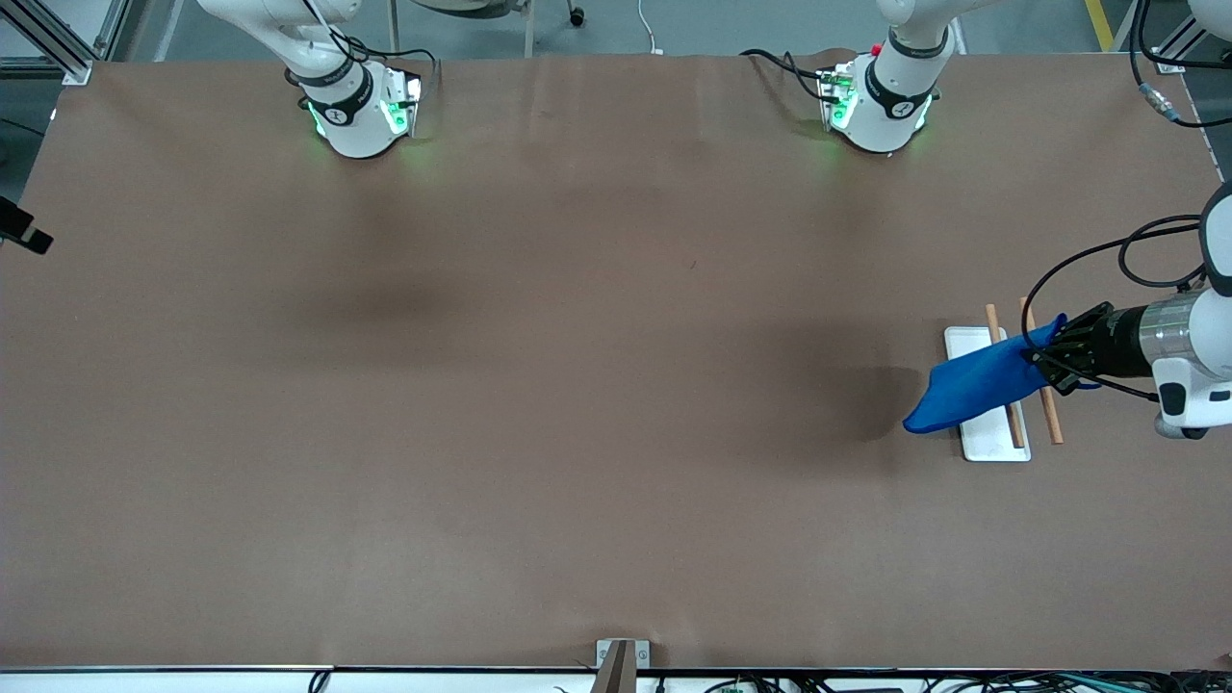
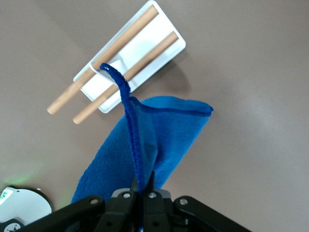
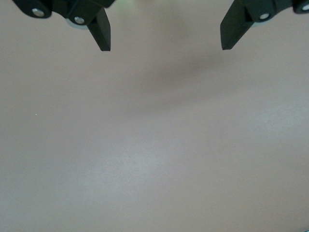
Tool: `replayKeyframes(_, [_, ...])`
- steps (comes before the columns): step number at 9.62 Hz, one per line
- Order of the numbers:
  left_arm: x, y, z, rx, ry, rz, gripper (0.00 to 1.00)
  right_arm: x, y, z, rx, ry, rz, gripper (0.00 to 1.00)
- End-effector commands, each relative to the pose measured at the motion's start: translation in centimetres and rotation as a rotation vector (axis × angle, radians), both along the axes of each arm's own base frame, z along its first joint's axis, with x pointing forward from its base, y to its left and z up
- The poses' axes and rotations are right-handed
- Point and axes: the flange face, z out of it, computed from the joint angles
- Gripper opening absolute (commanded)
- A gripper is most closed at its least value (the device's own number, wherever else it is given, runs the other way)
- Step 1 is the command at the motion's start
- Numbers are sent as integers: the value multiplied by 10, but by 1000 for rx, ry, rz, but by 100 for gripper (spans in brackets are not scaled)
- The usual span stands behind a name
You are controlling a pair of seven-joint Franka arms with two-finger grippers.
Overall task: Right arm passes towel to left arm to hang
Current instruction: 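Drape the towel over the rods and open the left gripper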
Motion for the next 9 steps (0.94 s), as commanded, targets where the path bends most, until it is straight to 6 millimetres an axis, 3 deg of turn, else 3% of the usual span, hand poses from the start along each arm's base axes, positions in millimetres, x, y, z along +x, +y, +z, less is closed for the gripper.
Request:
replayKeyframes(1, [-13, 35, -26, -9, 42, -18, 1, 8, 2, 8, -35, 22, 33, 100])
replayKeyframes(2, [-16, 43, -26, -9, 54, 4, 1, 12, 4, 4, -34, 21, 38, 100])
replayKeyframes(4, [-22, 40, -22, -24, 99, 30, 1, 13, 3, 2, -39, 7, 38, 100])
replayKeyframes(9, [-12, 89, -39, 32, 16, -106, 1, 14, 4, 11, -51, -24, 41, 100])
